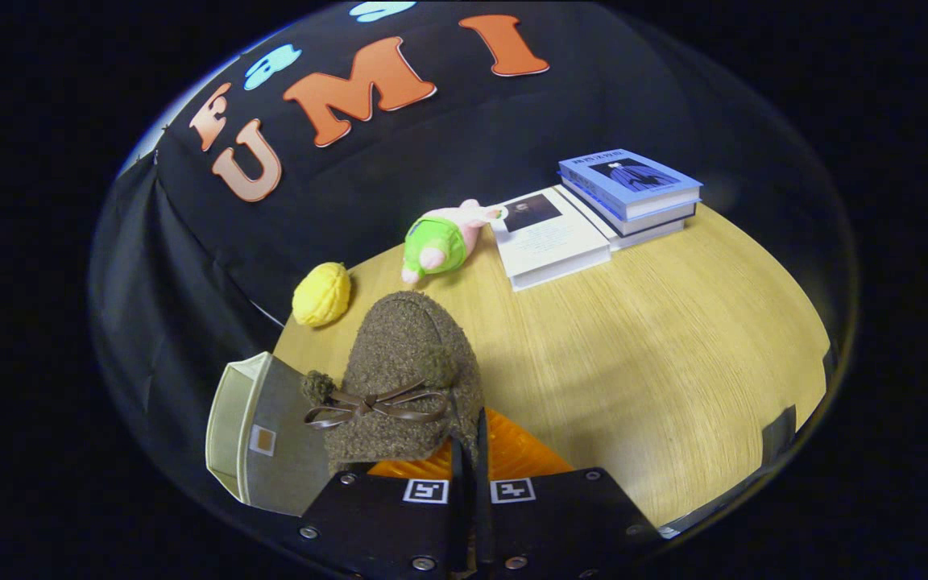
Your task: Open the storage box then place both shoes into the box .Put the left shoe in first, then the right shoe, with the right side of both shoes facing outward in a uniform manner.
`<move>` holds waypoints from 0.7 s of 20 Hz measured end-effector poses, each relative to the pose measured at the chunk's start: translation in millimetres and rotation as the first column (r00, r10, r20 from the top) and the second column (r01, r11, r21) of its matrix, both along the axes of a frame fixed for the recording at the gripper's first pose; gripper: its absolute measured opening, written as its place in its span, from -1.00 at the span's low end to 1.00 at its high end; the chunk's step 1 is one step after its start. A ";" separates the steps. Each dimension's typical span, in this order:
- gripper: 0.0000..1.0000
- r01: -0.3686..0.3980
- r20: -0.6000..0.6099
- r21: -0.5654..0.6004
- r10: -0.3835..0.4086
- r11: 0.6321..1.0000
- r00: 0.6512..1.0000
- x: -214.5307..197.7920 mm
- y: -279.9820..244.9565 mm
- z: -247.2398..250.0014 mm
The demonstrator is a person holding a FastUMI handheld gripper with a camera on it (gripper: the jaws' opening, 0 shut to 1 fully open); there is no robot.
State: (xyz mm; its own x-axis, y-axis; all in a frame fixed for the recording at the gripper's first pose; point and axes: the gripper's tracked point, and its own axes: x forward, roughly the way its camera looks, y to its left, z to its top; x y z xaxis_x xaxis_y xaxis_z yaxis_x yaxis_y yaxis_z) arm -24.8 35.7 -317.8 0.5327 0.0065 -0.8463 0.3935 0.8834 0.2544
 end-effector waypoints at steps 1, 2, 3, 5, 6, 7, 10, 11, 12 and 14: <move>-0.91 -0.014 0.011 0.003 0.014 1.000 1.000 4.4 7.9 7.6; -0.90 -0.025 0.025 0.011 0.025 1.000 0.999 8.3 18.6 15.8; -0.90 -0.047 0.041 0.018 0.046 0.999 0.998 14.1 29.9 24.1; -0.91 -0.081 0.069 0.030 0.078 0.996 0.995 22.9 51.9 38.7; -0.90 -0.097 0.082 0.035 0.094 0.995 0.992 27.4 61.6 44.4; -0.91 -0.109 0.092 0.041 0.105 0.993 0.990 31.0 74.7 51.0; -0.91 -0.152 0.115 0.063 0.145 0.986 0.983 44.5 108.4 64.8; -0.91 -0.161 0.122 0.069 0.151 0.985 0.981 48.6 118.5 68.4; -0.91 -0.178 0.130 0.072 0.168 0.981 0.977 53.3 129.1 73.7; -0.91 -0.199 0.140 0.085 0.186 0.976 0.972 59.5 149.9 78.4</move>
